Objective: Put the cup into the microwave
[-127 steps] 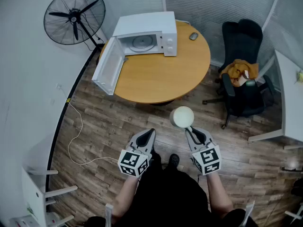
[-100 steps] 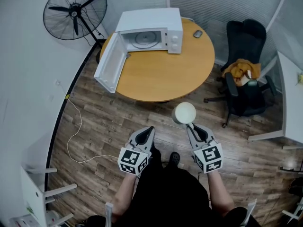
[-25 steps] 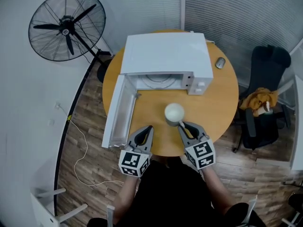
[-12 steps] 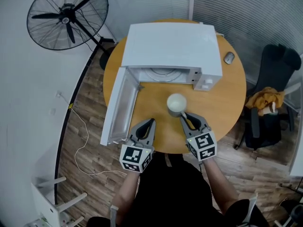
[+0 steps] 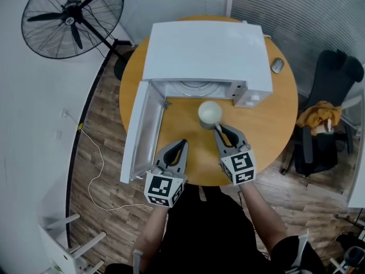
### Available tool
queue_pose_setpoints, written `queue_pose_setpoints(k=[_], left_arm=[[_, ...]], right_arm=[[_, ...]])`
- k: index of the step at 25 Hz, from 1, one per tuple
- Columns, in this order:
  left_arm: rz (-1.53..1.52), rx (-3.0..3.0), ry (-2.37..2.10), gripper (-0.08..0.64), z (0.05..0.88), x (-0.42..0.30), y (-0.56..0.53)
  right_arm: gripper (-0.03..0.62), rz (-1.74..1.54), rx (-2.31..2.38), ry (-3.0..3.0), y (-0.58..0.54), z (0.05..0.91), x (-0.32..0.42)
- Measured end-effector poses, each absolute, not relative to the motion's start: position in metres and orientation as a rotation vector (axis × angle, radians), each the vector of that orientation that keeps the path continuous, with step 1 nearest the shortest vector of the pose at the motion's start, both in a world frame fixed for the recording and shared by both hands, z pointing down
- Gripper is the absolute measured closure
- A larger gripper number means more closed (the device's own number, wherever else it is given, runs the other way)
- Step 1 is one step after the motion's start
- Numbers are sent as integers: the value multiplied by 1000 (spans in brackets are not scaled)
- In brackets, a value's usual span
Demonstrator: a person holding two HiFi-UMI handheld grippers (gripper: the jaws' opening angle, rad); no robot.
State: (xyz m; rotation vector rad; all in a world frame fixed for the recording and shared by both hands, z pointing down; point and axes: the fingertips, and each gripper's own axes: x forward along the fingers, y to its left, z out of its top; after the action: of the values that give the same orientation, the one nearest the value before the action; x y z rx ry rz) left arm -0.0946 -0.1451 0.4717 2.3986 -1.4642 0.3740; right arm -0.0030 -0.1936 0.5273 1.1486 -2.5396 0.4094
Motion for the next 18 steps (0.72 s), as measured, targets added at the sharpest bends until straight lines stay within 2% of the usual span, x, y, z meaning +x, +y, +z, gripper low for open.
queue_pose_setpoints(k=[18], left_arm=[[390, 2431, -1348, 566, 482, -104, -196]], right_arm=[[531, 366, 1262, -2487, -291, 556, -36]])
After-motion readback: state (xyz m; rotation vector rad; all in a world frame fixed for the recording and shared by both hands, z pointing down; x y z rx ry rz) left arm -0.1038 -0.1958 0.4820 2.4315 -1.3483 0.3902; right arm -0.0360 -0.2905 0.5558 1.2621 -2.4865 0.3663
